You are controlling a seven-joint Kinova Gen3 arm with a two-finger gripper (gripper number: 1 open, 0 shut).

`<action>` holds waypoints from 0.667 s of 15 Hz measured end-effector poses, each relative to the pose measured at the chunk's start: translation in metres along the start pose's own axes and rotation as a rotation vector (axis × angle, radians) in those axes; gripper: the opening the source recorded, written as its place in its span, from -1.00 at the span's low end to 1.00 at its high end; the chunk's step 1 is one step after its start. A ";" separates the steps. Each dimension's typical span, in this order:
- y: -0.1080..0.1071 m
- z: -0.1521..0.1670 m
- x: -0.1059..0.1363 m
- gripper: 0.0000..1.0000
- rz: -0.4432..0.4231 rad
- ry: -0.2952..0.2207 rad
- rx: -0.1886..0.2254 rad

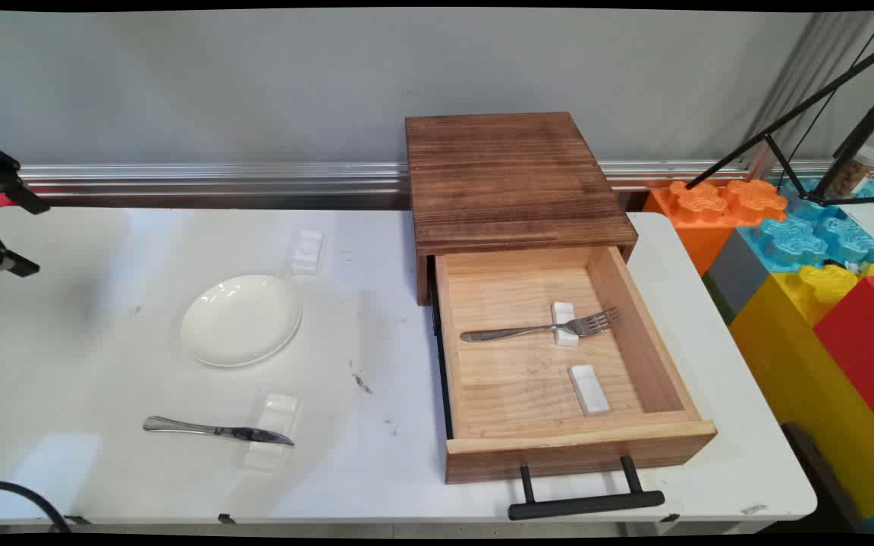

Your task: Pick up the knife from the right of the white plate

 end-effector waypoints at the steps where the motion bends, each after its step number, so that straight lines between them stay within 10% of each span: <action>1: 0.001 0.003 0.001 1.00 0.003 0.011 -0.015; 10: 0.025 0.052 0.029 1.00 0.152 0.146 -0.194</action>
